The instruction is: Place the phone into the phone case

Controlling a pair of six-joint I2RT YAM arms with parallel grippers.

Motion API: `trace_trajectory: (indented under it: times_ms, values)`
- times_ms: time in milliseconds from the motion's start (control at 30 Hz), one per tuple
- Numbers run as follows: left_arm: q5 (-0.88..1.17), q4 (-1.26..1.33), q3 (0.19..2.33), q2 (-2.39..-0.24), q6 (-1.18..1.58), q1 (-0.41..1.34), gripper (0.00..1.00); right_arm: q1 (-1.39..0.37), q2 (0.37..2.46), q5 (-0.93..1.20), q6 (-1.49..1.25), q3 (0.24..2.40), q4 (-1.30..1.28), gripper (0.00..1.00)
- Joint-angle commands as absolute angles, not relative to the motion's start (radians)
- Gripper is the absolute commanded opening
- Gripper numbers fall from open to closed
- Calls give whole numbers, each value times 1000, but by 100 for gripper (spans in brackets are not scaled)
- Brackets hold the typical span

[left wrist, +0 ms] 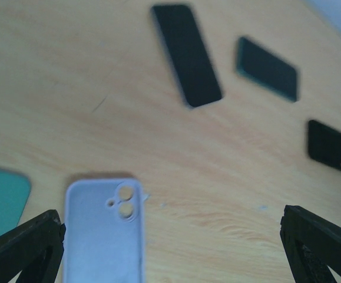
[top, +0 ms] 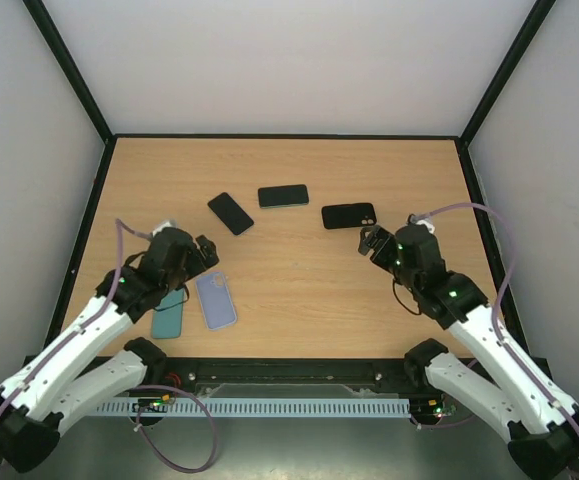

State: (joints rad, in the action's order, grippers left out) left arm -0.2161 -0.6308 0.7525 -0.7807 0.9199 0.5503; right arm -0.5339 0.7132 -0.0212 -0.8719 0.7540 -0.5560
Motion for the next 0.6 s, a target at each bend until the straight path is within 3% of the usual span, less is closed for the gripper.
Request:
trace_trajectory:
  times_ms: [0, 67, 233, 567]
  values:
    - [-241, -656, 679, -849, 1078, 545, 100, -539, 804, -228, -879, 711, -627, 99]
    - [-240, -656, 659, -884, 1106, 544, 100, -533, 858, -288, -880, 705, -643, 98]
    - [-246, -655, 625, -951, 1141, 545, 100, -497, 955, -320, -895, 679, -605, 74]
    - [-232, -611, 569, -946, 1153, 544, 99, -352, 1153, -287, -868, 636, -392, 53]
